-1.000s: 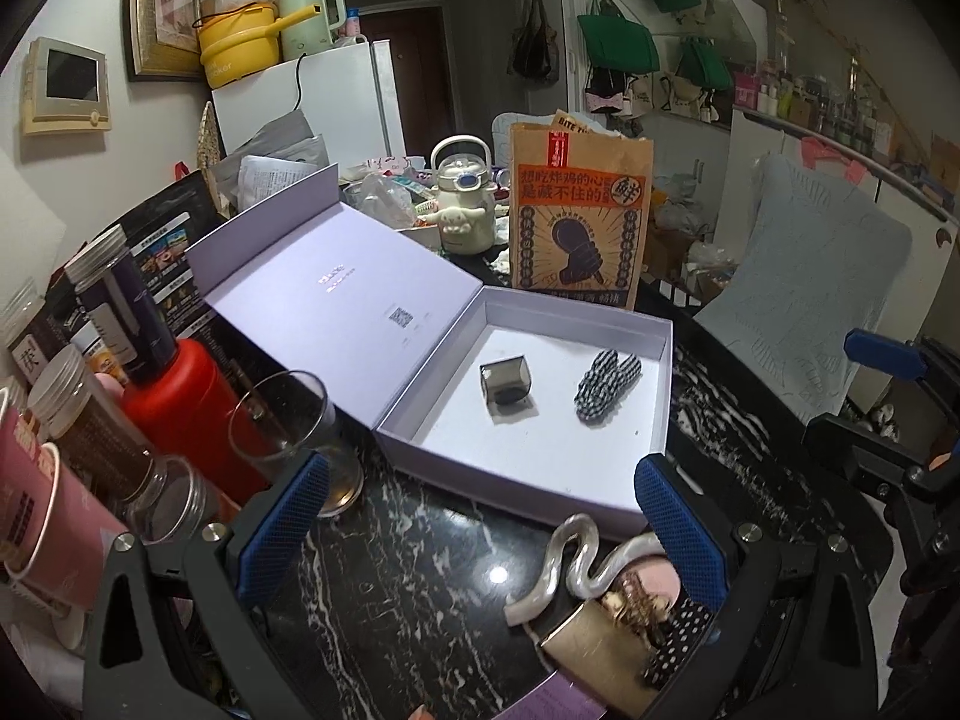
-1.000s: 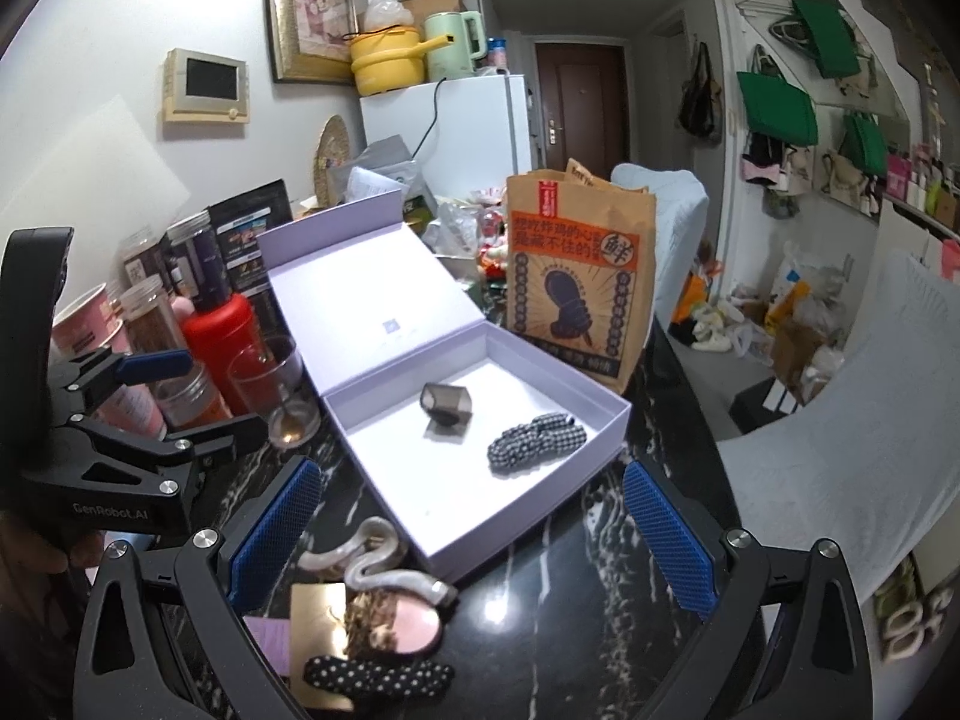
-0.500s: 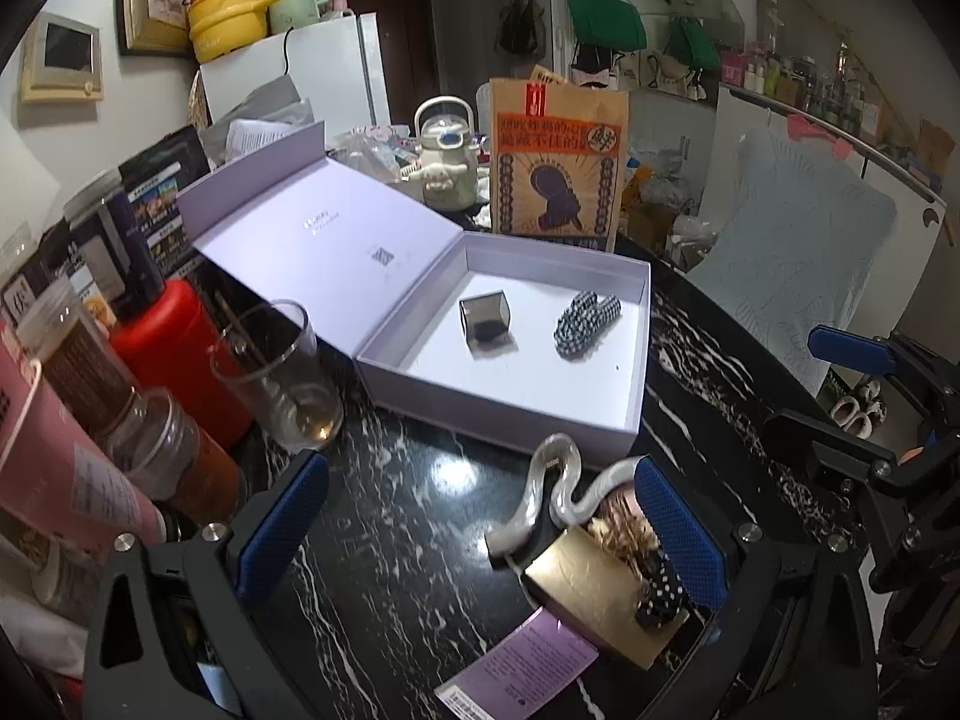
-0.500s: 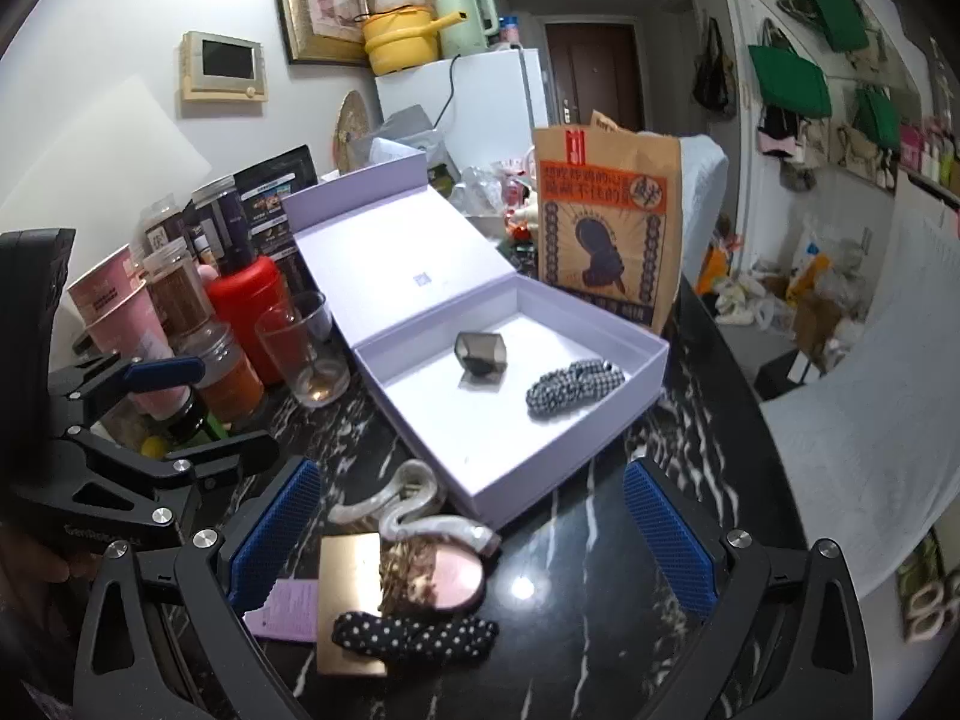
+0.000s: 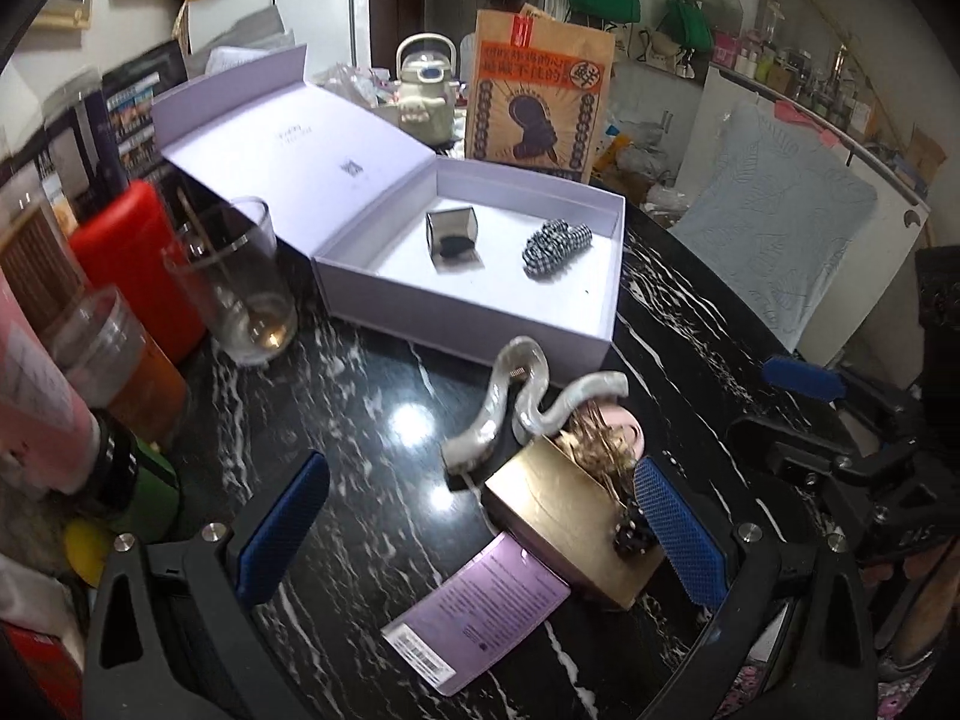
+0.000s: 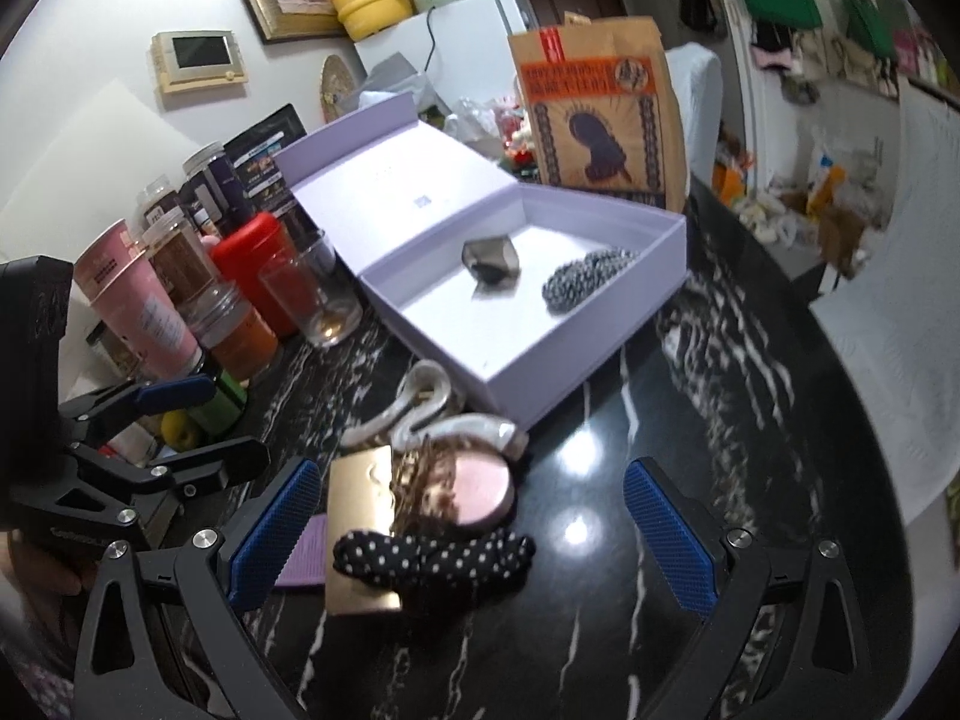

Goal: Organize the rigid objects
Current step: 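Move the left tool to the purple EYES box while the right tool approaches the polka-dot scrunchie, then close the left tool on the purple EYES box while the right tool grasps the polka-dot scrunchie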

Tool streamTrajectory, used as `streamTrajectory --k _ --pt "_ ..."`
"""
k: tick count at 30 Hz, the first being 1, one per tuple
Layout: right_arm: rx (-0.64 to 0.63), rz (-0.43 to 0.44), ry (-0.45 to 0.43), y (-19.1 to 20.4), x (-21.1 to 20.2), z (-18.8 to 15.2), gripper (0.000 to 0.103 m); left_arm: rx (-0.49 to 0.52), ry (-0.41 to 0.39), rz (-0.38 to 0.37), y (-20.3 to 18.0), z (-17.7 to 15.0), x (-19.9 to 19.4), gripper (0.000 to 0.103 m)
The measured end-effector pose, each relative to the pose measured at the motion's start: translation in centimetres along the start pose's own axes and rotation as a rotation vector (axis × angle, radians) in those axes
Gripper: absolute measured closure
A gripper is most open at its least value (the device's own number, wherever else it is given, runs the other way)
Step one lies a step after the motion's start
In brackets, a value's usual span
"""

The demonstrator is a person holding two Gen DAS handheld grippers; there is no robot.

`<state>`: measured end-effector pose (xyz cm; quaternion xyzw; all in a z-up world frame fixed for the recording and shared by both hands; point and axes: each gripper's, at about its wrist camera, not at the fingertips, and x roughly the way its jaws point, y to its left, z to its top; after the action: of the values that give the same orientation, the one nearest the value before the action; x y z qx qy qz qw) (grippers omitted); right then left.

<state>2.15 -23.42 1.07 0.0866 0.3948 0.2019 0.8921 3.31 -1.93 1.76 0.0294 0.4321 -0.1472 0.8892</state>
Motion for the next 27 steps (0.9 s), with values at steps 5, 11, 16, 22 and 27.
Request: streamTrajectory --k 5,11,16,22,27 --pt "0.025 0.037 0.021 -0.5 0.8 -1.3 0.0 -0.021 0.025 -0.018 0.3 -1.2 0.5 0.0" --pt "0.046 0.065 0.043 -0.9 2.0 -2.2 0.0 -0.06 0.058 -0.03 1.0 -2.7 1.1 0.0" --pt "0.035 0.102 0.073 -0.7 3.2 -2.7 0.0 -0.086 0.093 -0.059 1.2 -4.1 1.9 0.0" --pt "0.019 0.147 0.104 -0.2 4.4 -3.3 0.0 -0.092 0.142 -0.059 1.2 -5.4 2.8 0.0" --pt "-0.001 0.157 0.119 0.1 5.1 -3.5 0.0 -0.102 0.164 -0.062 1.4 -6.3 3.3 0.0"
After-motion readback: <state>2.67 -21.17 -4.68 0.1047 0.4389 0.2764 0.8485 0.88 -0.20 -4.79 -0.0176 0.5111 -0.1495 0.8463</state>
